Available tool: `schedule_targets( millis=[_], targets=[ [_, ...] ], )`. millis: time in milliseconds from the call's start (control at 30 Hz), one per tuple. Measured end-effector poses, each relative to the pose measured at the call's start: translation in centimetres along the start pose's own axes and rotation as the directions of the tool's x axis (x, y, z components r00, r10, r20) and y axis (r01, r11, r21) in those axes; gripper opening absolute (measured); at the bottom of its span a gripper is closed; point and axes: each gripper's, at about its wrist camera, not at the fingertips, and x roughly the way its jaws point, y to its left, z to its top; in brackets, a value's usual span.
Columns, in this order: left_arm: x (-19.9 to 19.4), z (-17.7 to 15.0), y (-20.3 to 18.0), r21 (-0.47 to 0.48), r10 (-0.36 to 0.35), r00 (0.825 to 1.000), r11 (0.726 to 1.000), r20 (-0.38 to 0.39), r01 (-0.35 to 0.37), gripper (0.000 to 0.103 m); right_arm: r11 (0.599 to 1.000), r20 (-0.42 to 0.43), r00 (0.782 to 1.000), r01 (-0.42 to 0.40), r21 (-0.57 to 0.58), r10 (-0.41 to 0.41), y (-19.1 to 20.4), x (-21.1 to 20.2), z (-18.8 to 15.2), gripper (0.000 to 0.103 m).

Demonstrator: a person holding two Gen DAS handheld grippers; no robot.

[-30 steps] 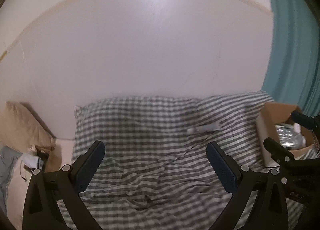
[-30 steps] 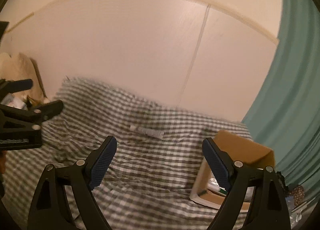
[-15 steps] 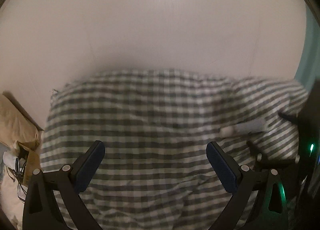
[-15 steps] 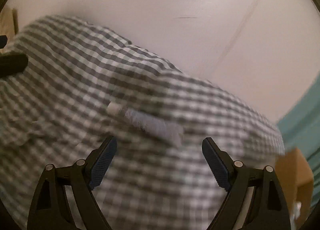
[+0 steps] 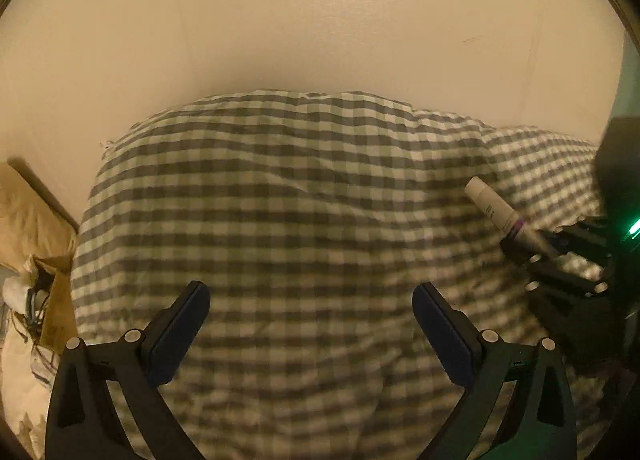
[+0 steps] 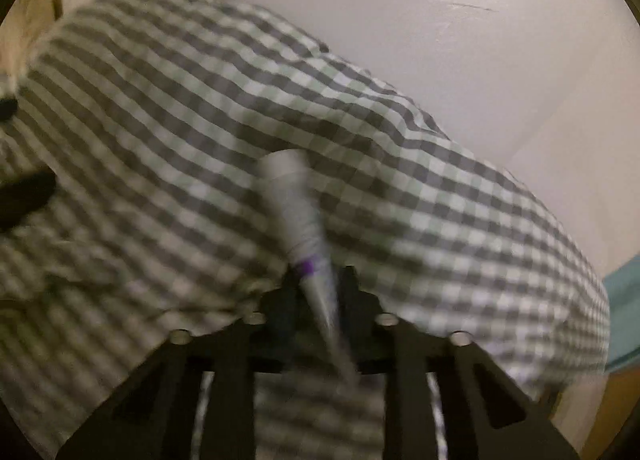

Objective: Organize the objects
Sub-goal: 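Grasp the white tube lying on the sheet with the right gripper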

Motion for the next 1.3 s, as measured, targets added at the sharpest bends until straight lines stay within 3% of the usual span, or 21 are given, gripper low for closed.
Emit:
schedule_targets(
  millis=[200, 300, 333, 567, 700, 733, 800, 833, 867, 1100, 1167, 1233, 1300],
  targets=[
    [-7.0, -0.5, -0.7, 0.023, -0.018, 0.999, 1.0, 0.04, 0.017, 0.103, 0.981, 0.053, 0.992, -0.122, 0.149, 0.115, -2.1, -7.8, -2.0, 0.012],
    [-11.3, -0.1, -1.0, 0.013, -0.043, 0.997, 0.999, 0.069, 0.043, 0.103, 0.98, 0.085, 0.992, -0.105, 0.172, 0.092, -3.1, -13.0, -2.7, 0.008],
    [-12.9, -0.1, -1.1, 0.015, -0.05, 0.995, 0.999, 0.083, 0.049, 0.103, 0.978, 0.1, 0.991, -0.108, 0.176, 0.091, -3.2, -14.5, -2.5, 0.0],
    [-21.9, 0.2, -2.8, 0.04, -0.082, 0.983, 0.996, 0.164, 0.077, 0.103, 0.98, 0.221, 0.975, -0.057, 0.19, 0.014, -6.8, -27.6, -4.6, 0.0],
    [-23.2, -0.5, -3.4, 0.033, -0.079, 0.981, 0.997, 0.177, 0.075, 0.103, 0.978, 0.233, 0.971, -0.094, 0.184, 0.05, -7.3, -30.4, -6.6, 0.001],
    [-22.7, -0.8, -3.3, 0.024, -0.077, 0.982, 0.997, 0.17, 0.074, 0.103, 0.981, 0.227, 0.973, -0.088, 0.173, 0.047, -7.0, -30.3, -7.2, 0.005],
    [-21.4, -1.4, -3.0, 0.004, -0.056, 0.988, 0.998, 0.146, 0.056, 0.103, 0.982, 0.193, 0.978, -0.111, 0.153, 0.08, -6.0, -29.1, -8.2, 0.023],
    [-20.5, -1.8, -2.7, -0.004, -0.043, 0.991, 0.999, 0.126, 0.044, 0.103, 0.981, 0.178, 0.979, -0.126, 0.149, 0.098, -5.5, -27.9, -8.5, 0.036],
    [-19.7, -2.0, -2.5, -0.009, -0.031, 0.993, 0.999, 0.115, 0.032, 0.103, 0.98, 0.162, 0.98, -0.138, 0.147, 0.114, -5.0, -26.7, -8.6, 0.04],
    [-10.8, -2.7, -1.0, -0.041, 0.06, 0.996, 0.997, 0.069, -0.058, 0.103, 0.952, 0.019, 0.975, -0.219, 0.211, 0.221, -3.2, -14.3, -9.9, 0.041],
    [-8.0, -2.9, -0.6, -0.054, 0.059, 0.997, 0.997, 0.044, -0.056, 0.103, 0.95, -0.047, 0.973, -0.208, 0.233, 0.224, -2.8, -10.5, -10.2, 0.041],
    [-5.2, -3.3, -0.7, -0.067, 0.043, 0.999, 0.997, 0.002, -0.043, 0.103, 0.937, -0.127, 0.957, -0.219, 0.272, 0.261, -2.6, -7.1, -10.6, 0.04],
    [-3.1, -3.9, -1.1, -0.059, 0.024, 0.998, 0.998, -0.058, -0.028, 0.103, 0.93, -0.157, 0.948, -0.224, 0.29, 0.278, -2.6, -5.5, -11.0, 0.032]
  ],
)
